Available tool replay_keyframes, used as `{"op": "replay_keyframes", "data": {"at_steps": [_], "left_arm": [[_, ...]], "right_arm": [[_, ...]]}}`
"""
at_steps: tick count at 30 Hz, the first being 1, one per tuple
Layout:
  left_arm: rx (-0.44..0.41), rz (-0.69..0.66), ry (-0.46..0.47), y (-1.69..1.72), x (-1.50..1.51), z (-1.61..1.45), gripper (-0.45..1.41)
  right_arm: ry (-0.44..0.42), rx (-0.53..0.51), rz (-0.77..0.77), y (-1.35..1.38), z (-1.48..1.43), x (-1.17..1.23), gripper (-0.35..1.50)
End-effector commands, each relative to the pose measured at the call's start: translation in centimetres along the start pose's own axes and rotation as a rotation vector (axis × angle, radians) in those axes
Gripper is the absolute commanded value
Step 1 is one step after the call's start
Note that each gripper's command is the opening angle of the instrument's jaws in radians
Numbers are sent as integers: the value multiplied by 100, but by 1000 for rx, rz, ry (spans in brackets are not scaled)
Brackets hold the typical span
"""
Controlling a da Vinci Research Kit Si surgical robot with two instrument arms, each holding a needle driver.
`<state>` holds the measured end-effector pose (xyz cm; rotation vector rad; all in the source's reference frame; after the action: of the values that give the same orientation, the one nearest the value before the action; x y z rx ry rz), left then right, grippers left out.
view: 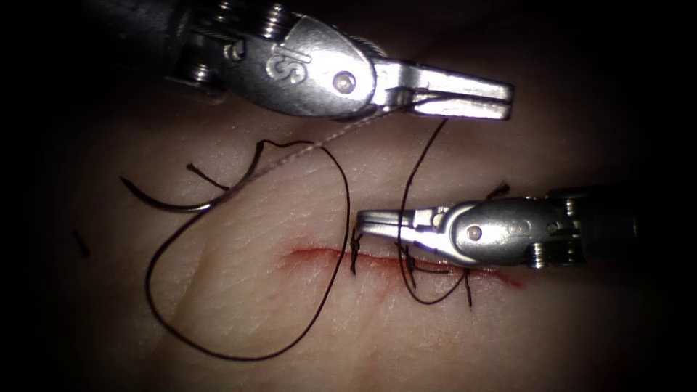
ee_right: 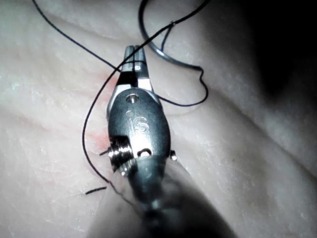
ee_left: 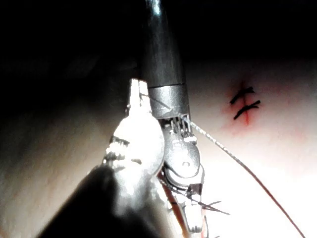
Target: Wound Closure
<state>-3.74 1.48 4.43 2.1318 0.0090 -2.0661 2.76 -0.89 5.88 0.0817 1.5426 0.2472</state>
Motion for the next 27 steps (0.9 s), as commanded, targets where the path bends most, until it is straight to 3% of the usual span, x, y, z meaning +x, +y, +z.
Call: {"op": "replay_keyframes", "data": {"at_steps": [1,15,20,23,25,27], "left_arm": [[0,2,0,-3,-10,4,-45],[23,14,5,-13,-86,0,-45],[25,16,10,-14,-104,2,-45],[31,14,9,-13,-115,3,-45],[35,20,14,-11,-122,4,-45],[37,19,14,-9,-130,5,-45]], "right_arm": [[16,13,1,-9,9,-1,-35],[217,79,52,-19,14,14,-35],[246,100,60,-24,15,20,-35],[248,104,98,-25,15,25,49],[256,103,123,-26,14,26,81],[266,98,138,-26,12,27,93]]}}
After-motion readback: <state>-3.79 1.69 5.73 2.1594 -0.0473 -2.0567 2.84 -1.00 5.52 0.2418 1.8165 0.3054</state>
